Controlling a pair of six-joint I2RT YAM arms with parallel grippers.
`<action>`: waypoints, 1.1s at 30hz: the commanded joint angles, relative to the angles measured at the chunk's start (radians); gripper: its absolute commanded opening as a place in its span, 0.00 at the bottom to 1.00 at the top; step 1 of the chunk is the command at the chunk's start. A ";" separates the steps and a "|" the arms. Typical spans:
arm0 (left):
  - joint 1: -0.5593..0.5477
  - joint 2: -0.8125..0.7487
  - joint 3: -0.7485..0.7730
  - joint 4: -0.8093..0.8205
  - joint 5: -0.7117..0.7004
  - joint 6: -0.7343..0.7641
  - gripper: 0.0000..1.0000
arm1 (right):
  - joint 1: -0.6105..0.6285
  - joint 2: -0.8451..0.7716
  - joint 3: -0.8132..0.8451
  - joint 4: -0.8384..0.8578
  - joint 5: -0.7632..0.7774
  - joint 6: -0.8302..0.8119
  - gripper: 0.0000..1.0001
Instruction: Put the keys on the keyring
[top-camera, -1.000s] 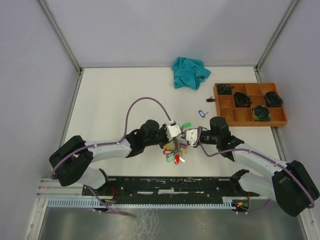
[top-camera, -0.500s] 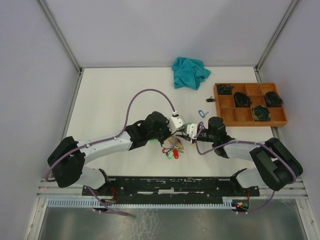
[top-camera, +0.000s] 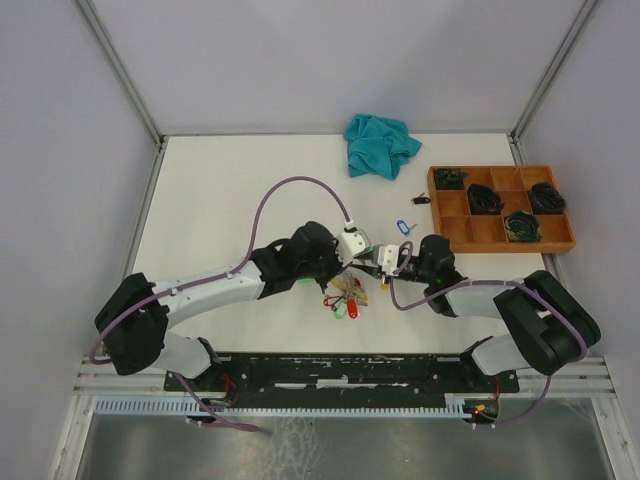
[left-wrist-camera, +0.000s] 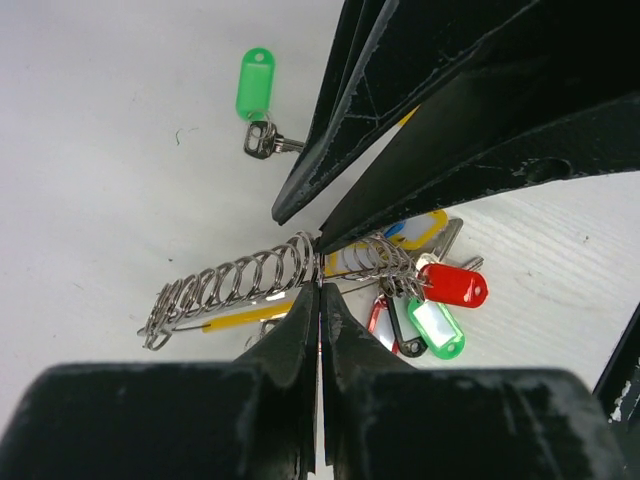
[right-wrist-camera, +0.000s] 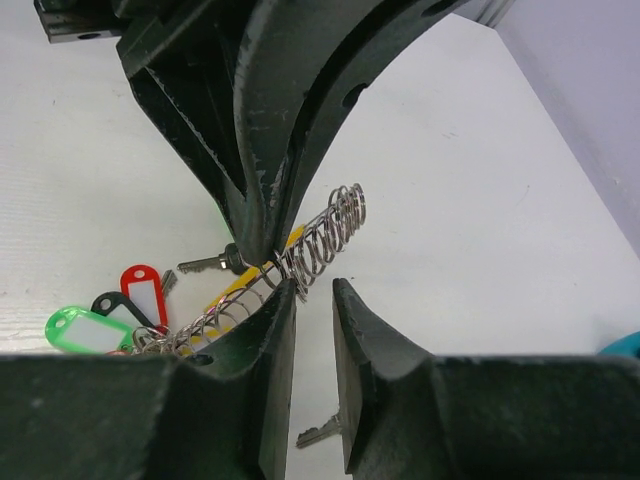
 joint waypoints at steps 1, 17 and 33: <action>-0.006 -0.051 0.007 0.073 0.063 -0.005 0.03 | -0.003 0.017 0.002 0.046 -0.014 0.031 0.28; -0.004 -0.097 -0.030 0.084 0.081 0.053 0.03 | -0.002 0.060 0.050 0.080 0.142 0.366 0.21; 0.015 -0.045 0.025 0.029 0.010 0.007 0.03 | 0.003 -0.182 -0.054 -0.087 0.029 0.212 0.29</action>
